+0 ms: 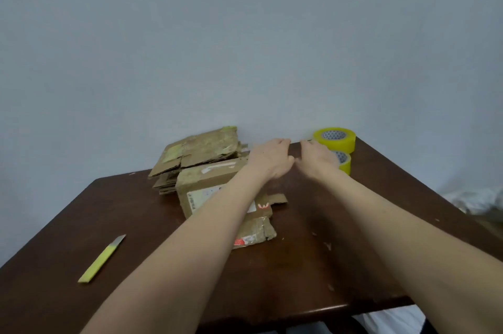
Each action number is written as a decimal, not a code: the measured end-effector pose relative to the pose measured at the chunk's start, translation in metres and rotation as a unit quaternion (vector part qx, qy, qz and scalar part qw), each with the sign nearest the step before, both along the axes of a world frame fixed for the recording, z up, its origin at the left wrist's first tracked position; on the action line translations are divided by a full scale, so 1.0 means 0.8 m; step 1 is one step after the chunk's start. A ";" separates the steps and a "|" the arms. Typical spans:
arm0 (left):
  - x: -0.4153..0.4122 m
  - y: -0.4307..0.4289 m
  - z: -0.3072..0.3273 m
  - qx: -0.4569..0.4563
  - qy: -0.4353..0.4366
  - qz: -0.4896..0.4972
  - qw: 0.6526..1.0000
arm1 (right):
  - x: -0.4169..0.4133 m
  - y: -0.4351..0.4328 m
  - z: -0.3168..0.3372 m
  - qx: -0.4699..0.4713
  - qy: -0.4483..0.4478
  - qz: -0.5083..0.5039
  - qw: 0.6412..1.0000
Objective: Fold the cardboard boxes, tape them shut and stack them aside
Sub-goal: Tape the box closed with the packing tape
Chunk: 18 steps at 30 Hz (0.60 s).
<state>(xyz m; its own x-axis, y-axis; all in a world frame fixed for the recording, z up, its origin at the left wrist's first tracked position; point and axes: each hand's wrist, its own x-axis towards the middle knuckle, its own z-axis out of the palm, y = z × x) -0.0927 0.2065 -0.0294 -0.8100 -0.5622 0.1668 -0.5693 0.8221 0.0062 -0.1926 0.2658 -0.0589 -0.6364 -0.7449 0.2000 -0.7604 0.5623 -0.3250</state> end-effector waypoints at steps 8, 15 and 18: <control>-0.064 -0.010 -0.032 -0.003 -0.044 0.017 0.999 | -0.070 0.008 -0.049 0.066 0.061 -0.047 0.995; -0.072 -0.027 -0.023 -0.040 -0.009 0.010 0.999 | -0.088 -0.002 -0.055 0.085 0.097 -0.033 0.991; -0.068 -0.032 -0.012 -0.028 0.010 0.017 0.999 | -0.084 -0.002 -0.046 0.054 0.072 -0.020 0.996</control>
